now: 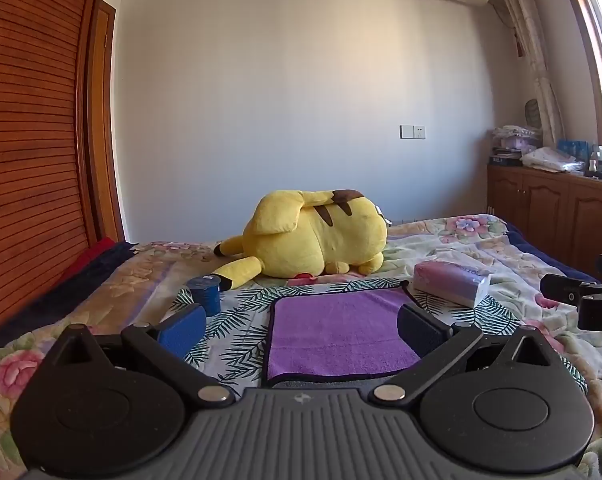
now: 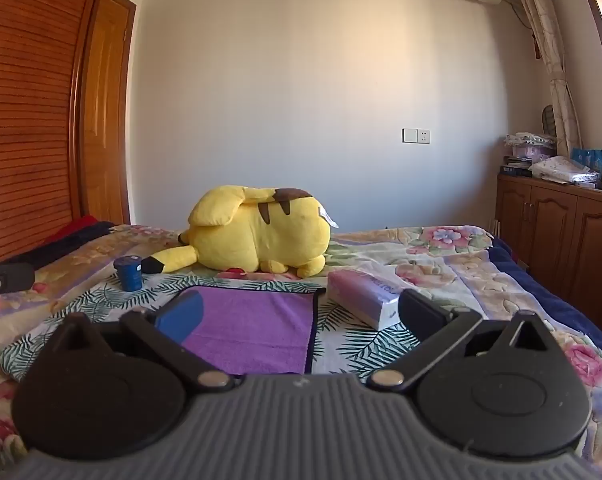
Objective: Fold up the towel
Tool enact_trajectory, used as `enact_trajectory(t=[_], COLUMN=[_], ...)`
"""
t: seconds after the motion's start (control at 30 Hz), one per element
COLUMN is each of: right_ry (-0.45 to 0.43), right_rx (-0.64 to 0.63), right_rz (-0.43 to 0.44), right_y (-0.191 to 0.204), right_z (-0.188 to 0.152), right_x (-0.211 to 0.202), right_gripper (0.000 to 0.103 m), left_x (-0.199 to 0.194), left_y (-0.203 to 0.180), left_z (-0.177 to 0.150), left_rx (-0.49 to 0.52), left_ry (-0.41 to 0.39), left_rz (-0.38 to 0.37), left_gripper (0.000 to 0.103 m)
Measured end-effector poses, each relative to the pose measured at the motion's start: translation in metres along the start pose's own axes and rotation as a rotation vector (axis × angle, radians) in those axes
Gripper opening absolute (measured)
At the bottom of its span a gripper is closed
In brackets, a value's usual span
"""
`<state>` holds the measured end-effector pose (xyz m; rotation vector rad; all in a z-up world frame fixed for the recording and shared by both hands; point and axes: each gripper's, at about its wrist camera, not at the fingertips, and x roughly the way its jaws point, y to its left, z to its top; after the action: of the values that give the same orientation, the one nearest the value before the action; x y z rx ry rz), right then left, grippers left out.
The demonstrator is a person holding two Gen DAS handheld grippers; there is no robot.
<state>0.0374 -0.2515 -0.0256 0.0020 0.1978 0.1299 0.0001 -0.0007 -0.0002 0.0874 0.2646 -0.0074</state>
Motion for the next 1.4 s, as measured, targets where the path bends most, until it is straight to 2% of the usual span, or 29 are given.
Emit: enact_trajectory(t=[1.4], right_ry=[0.0], right_rx=[0.0], right_rz=[0.001], right_y=[0.0008], right_z=[-0.0012], right_x=[-0.0005], right_gripper=[0.103], left_x=[0.0011], left_y=[0.0037], left_z=[-0.0002], left_rx=[-0.007], left_ry=[0.002], left_rz=[0.0], left_gripper=[0.087])
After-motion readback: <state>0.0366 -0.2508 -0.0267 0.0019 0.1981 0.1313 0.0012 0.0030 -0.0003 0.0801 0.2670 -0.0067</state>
